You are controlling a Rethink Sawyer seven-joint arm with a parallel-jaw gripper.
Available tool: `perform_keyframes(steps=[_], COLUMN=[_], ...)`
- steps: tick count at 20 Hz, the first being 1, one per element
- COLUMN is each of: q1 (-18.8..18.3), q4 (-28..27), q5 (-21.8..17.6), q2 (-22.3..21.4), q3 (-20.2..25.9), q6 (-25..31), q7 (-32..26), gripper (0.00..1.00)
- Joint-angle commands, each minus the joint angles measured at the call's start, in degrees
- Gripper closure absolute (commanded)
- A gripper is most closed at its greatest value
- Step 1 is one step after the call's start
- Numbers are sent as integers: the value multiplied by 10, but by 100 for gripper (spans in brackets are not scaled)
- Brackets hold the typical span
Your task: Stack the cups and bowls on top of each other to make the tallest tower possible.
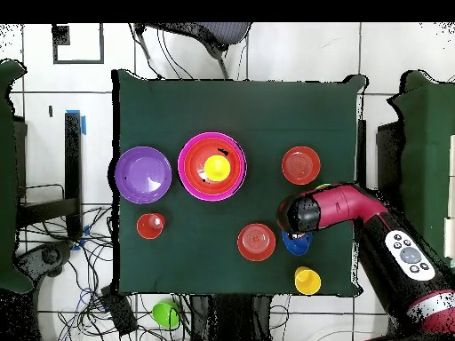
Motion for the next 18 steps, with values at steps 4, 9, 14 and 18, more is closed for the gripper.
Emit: perform_keyframes(steps=[4,9,14,18], q1=[5,-2,1,1], q4=[22,25,27,26], q5=[77,116,139,162], q2=[-49,-61,-60,-65], q3=[38,53,52,55], q6=[-6,-10,-24,-19], q7=[-12,-15,3,7], gripper=[100,100,100,100])
